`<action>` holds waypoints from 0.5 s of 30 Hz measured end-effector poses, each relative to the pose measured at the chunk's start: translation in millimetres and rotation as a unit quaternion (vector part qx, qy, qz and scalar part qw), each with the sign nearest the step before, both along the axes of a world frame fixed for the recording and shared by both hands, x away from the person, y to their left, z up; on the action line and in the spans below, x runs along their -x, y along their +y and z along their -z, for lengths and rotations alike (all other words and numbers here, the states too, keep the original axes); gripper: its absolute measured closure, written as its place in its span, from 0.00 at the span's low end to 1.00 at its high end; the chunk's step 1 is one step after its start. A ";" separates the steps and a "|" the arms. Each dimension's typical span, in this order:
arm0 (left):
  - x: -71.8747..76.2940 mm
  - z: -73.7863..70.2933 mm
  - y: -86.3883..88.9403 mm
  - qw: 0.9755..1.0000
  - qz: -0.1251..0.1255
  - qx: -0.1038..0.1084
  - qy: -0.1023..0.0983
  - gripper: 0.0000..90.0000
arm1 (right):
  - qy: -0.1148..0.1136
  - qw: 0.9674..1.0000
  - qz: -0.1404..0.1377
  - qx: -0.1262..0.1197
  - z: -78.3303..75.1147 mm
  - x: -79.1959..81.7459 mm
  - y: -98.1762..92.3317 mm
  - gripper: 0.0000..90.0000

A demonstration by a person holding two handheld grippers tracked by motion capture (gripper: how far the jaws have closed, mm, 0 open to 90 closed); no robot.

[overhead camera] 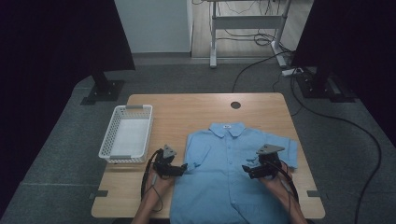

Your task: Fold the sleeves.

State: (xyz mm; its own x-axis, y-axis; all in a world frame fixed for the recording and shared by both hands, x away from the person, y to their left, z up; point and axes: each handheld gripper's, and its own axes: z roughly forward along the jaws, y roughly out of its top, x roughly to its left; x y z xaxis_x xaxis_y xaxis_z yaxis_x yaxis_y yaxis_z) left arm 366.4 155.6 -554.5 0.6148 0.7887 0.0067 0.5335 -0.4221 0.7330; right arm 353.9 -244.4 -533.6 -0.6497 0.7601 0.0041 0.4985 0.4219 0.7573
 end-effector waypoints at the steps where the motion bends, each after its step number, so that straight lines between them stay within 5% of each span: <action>1: 1.1 0.0 2.0 1.000 -0.001 0.000 0.000 0.19 | 0.001 1.000 0.005 0.001 -1.0 -0.9 -2.8 0.03; 15: 4.2 -0.2 18.8 1.000 -0.012 0.000 0.002 0.18 | -0.006 0.997 0.072 0.010 -12.2 -18.3 -57.6 0.05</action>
